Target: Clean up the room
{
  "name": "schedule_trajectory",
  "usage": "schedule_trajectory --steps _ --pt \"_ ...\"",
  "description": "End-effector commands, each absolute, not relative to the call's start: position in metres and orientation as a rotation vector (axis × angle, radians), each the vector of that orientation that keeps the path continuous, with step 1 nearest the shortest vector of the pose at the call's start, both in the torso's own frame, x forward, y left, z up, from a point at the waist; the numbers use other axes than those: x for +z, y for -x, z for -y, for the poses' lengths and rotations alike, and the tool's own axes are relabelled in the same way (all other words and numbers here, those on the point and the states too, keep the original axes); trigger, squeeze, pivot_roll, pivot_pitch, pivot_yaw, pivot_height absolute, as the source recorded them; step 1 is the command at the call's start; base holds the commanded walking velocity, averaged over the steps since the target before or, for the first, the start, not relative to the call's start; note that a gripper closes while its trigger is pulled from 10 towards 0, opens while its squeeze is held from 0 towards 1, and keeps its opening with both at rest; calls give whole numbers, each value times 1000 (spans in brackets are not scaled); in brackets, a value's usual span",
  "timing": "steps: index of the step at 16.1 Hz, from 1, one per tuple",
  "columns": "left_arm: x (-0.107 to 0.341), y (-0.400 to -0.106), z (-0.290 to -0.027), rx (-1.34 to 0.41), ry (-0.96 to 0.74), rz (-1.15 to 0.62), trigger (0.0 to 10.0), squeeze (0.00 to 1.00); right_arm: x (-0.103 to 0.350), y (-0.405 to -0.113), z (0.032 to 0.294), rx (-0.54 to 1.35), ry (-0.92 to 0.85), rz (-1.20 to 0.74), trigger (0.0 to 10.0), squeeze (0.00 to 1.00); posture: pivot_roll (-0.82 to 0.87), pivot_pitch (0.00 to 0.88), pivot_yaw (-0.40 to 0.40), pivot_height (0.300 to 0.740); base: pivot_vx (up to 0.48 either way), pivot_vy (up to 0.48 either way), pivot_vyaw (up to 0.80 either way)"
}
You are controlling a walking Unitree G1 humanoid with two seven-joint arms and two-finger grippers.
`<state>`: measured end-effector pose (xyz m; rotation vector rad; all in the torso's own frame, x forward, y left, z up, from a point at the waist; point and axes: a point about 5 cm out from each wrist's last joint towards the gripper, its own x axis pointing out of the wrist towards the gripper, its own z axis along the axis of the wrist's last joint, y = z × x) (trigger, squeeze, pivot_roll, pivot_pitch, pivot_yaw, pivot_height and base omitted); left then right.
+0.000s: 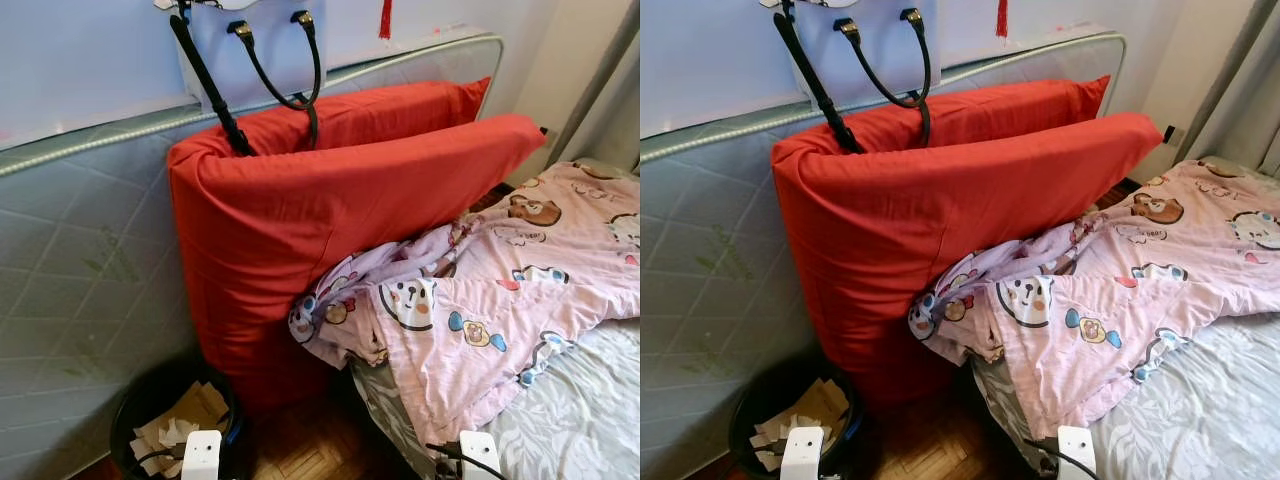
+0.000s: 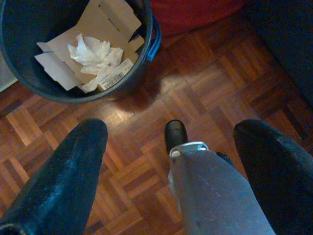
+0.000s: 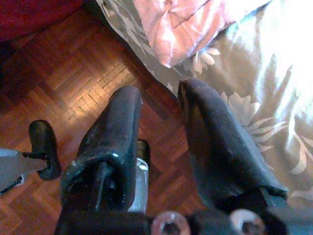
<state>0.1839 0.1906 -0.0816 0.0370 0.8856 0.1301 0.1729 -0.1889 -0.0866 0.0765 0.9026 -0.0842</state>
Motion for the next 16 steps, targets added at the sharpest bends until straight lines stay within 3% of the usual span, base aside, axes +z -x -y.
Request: schedule_trajectory --steps 1,13,16 --pt "-84 -179 -191 139 -34 -906 10000 0 -87 -173 189 -94 -90 -910 10000 0 -88 0 -22 740 0 0 0" --pt "-84 -179 -194 132 -45 -907 10000 0 -92 -160 194 -107 -102 -939 10000 0 -92 0 -4 740 0 0 0" --pt "-84 -179 -194 129 -47 -905 10000 0 -93 -157 195 -105 -101 -944 10000 0 -93 0 -3 740 249 0 0"
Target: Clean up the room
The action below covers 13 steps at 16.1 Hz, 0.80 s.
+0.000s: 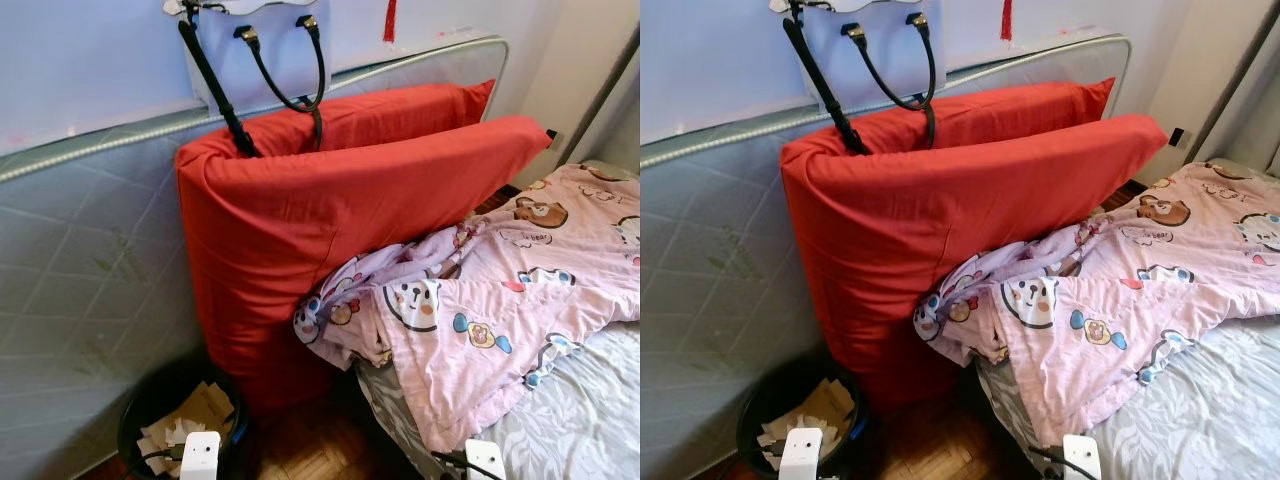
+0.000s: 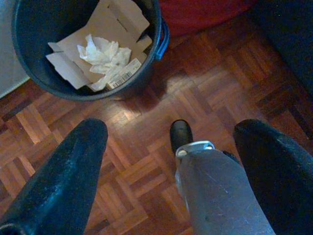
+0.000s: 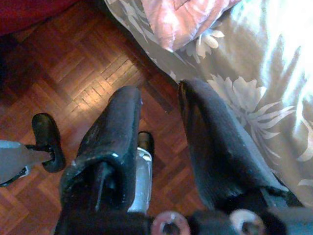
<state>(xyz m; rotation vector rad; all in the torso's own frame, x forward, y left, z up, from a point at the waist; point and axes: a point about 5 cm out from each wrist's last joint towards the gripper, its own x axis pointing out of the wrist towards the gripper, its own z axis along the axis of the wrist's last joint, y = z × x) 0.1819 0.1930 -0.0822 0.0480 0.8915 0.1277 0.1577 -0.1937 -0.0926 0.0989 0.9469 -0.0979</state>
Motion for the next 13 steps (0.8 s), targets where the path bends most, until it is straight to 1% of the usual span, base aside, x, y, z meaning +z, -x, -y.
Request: schedule_trajectory --steps 1,6,10,12,13 --pt "-84 -179 -194 128 -46 -902 10000 0 -93 -156 196 -103 -100 -947 10000 0 -92 0 -3 740 304 0 0" --pt "-83 -180 -194 127 -43 -897 10000 0 -94 -150 202 -112 -102 -954 10000 0 -95 0 -4 740 314 0 0" --pt "-83 -180 -194 127 -41 -897 10000 0 -93 -152 203 -114 -102 -954 10000 0 -95 0 -6 740 321 0 0" --pt "-83 -180 -193 128 -41 -896 10000 0 -93 -156 199 -111 -104 -950 10000 0 -93 0 -9 740 321 0 0" --pt "-82 -181 -194 129 -37 -888 10000 0 -93 -158 194 -106 -105 -949 10000 0 -94 0 -10 740 0 0 0"
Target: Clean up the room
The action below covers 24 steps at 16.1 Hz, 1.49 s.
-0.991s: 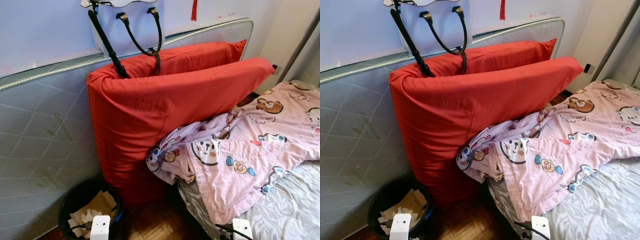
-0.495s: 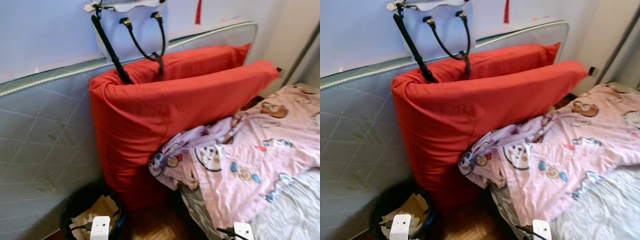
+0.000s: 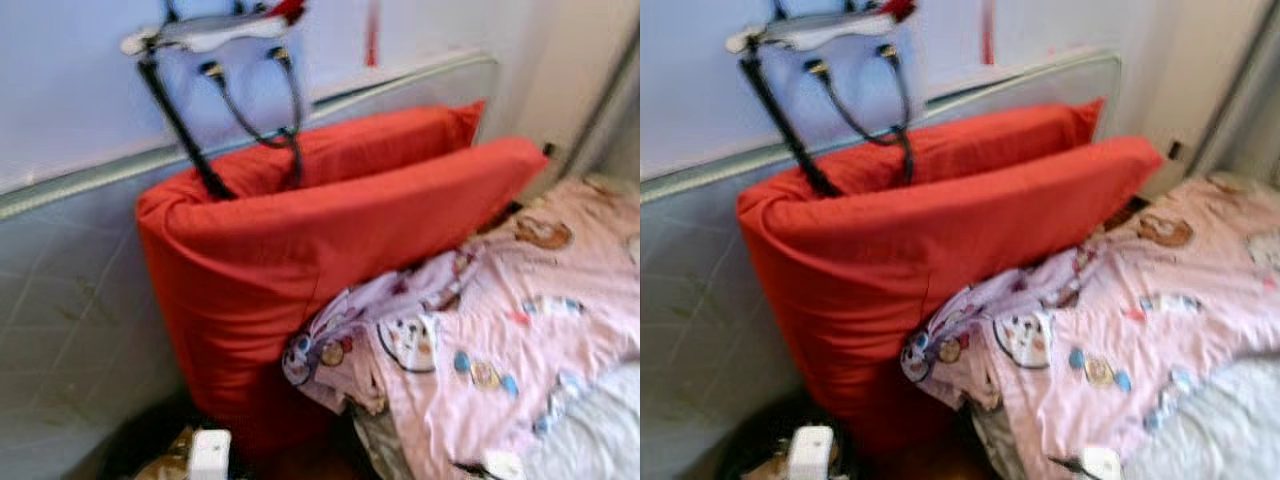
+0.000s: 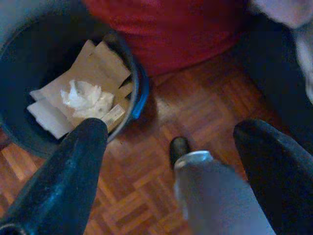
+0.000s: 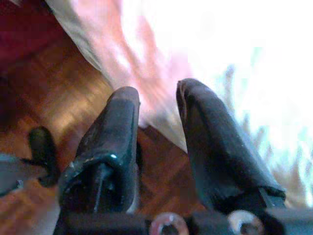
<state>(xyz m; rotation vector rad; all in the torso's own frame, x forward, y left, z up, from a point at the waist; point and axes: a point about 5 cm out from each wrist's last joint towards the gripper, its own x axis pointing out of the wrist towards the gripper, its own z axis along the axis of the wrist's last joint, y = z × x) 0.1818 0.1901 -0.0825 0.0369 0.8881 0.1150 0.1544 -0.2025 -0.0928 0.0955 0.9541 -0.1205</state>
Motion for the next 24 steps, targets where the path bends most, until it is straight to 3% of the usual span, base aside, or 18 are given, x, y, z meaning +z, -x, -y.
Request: schedule_trajectory --steps 1,5,8,14,18,24 --pt "-82 -182 -194 131 -37 -885 10000 0 -93 -159 193 -104 -105 -948 10000 0 -94 0 -10 740 0 0 0" --pt "-72 -199 -194 118 -54 -804 10000 0 -90 -166 186 -97 -108 -916 10000 0 -92 0 -12 740 0 0 0" --pt "-49 -228 -195 135 -20 -609 10000 0 -71 -197 191 -91 -130 -728 10000 0 -98 0 -6 740 0 0 0" --pt "-8 -254 -205 167 0 -269 10000 0 -18 -247 193 -44 -96 -308 10000 0 -88 0 -5 740 0 0 0" --pt "-4 -252 -205 127 -26 -243 10000 0 -19 -246 187 -62 -73 -304 10000 0 -98 0 2 740 0 0 0" --pt "12 -264 -193 97 -14 -173 10000 0 -15 -243 179 -58 -71 -255 10000 0 -103 0 0 705 0 0 0"
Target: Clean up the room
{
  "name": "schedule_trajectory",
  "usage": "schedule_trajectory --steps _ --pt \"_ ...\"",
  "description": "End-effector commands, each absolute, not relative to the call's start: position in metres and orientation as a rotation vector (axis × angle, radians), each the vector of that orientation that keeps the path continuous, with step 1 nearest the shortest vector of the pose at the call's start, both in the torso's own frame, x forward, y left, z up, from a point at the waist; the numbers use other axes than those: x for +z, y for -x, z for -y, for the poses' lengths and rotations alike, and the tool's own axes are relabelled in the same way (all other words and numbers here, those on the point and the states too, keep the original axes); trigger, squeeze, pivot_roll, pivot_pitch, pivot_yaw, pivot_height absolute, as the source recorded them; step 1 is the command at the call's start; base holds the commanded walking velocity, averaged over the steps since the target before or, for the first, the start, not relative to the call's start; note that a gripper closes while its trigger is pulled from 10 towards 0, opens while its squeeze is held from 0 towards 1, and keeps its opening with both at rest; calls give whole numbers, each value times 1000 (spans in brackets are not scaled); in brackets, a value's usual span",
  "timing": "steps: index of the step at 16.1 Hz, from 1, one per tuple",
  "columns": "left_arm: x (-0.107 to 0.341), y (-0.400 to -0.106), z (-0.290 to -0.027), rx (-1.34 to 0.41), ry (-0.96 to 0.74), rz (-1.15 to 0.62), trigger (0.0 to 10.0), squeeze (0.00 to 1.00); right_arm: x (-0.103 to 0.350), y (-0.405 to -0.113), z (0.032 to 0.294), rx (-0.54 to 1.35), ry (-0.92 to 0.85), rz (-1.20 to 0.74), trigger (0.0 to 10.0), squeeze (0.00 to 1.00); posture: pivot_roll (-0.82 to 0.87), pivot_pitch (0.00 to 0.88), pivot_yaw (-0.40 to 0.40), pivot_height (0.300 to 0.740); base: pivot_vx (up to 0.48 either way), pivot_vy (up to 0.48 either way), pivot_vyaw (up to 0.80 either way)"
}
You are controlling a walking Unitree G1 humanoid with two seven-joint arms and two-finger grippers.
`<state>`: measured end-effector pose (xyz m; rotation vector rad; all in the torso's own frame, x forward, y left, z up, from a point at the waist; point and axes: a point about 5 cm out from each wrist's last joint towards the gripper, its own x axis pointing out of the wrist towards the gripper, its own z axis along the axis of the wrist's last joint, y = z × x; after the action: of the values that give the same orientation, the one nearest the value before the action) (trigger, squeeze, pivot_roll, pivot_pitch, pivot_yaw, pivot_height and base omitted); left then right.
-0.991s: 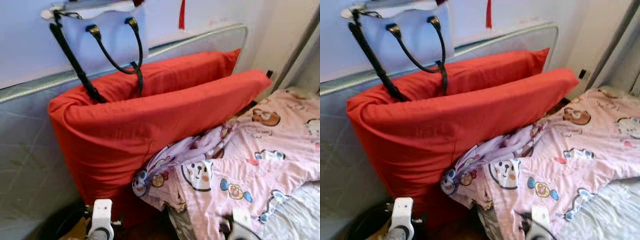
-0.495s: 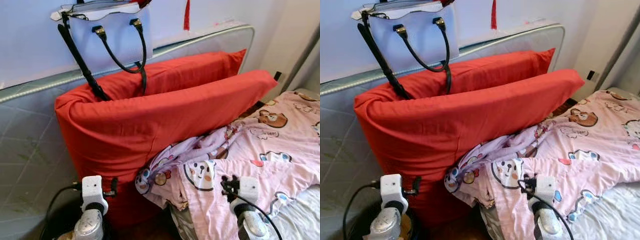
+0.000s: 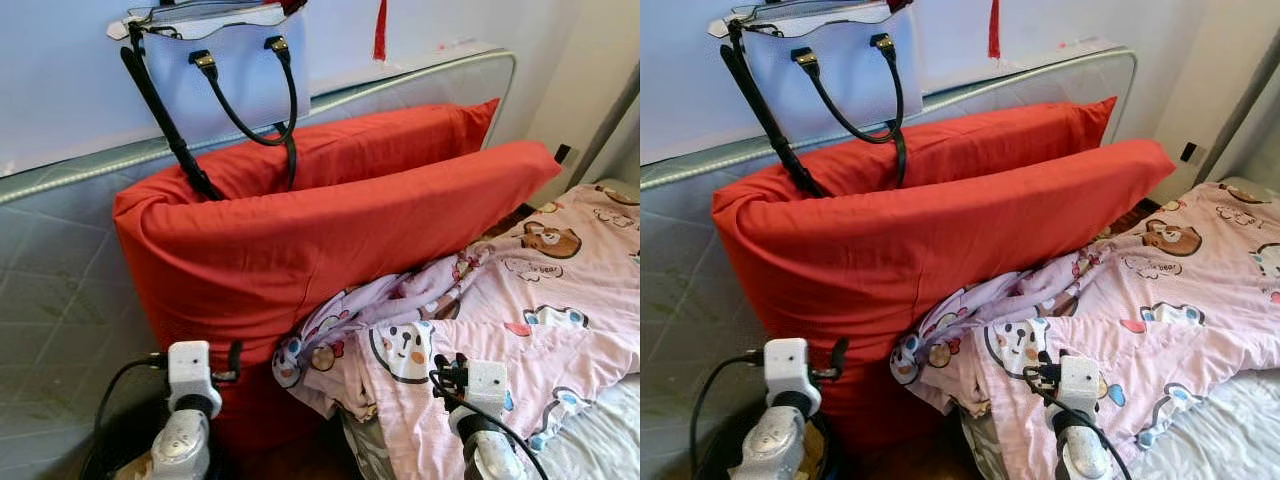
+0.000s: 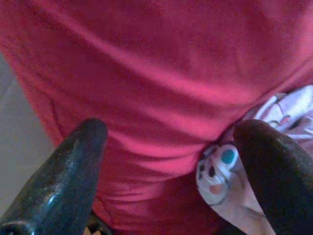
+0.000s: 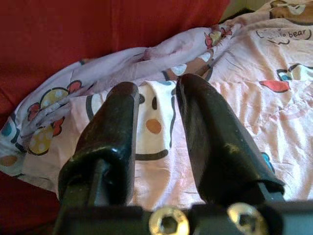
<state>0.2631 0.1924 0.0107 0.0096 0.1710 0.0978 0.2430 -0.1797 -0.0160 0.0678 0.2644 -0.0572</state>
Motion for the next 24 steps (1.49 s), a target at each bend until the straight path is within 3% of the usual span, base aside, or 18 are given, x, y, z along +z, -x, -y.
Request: schedule_trajectory --steps 1,5,13,15,24 --pt "11 -264 -190 88 -11 -173 10000 0 -15 -245 178 -52 -63 -263 10000 0 -105 0 0 705 0 0 0" --pt "9 -260 -188 84 -13 -189 10000 0 -19 -242 179 -49 -41 -301 10000 0 -104 0 -1 680 0 0 0" --pt "9 -261 -187 75 -17 -200 10000 0 -23 -241 177 -31 -36 -342 10000 0 -107 0 5 680 0 0 0" --pt "9 -261 -187 74 -18 -200 10000 0 -26 -240 177 -37 -42 -358 10000 0 -104 0 5 660 0 0 0" --pt "10 -261 -189 79 -20 -202 10000 0 -23 -243 174 -29 -60 -337 10000 0 -102 0 3 660 0 0 0"
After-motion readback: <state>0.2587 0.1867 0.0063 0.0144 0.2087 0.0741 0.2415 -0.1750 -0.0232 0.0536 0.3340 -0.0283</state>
